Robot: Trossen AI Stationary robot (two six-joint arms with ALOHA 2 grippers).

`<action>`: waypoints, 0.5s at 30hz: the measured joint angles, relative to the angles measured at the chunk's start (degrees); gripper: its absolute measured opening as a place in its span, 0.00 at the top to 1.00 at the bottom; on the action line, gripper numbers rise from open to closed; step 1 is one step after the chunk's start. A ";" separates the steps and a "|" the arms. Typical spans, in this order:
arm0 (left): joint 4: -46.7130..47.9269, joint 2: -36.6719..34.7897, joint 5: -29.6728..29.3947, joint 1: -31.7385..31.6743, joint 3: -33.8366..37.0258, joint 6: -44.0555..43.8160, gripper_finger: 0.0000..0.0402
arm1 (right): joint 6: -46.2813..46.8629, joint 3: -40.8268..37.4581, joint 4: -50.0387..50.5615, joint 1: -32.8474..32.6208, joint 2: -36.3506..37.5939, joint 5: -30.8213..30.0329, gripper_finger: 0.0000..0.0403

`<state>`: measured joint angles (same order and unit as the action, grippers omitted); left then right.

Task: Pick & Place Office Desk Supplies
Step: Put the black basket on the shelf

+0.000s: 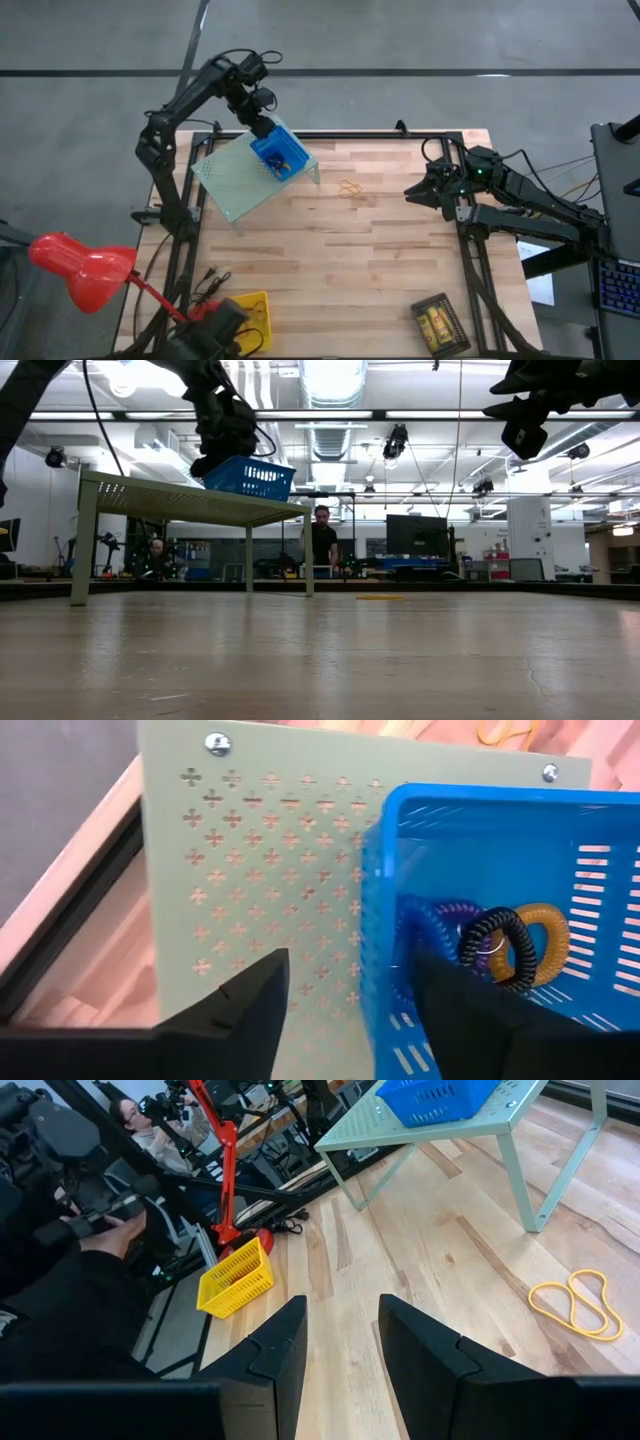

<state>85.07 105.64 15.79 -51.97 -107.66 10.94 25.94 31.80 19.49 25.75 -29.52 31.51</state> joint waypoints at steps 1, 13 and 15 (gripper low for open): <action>-0.02 -0.24 -0.46 -0.20 -0.01 0.00 0.46 | 0.01 -0.01 0.01 0.00 0.01 0.00 0.69; -10.93 -9.60 -3.41 0.97 -3.04 -2.64 0.46 | -0.01 0.01 0.00 -0.01 0.02 0.00 0.69; -13.38 -11.79 -4.18 2.81 -2.73 -2.72 0.46 | -0.01 0.01 0.01 0.00 0.00 0.00 0.69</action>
<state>71.69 93.85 11.61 -49.16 -110.39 8.22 25.93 31.81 19.50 25.75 -29.51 31.51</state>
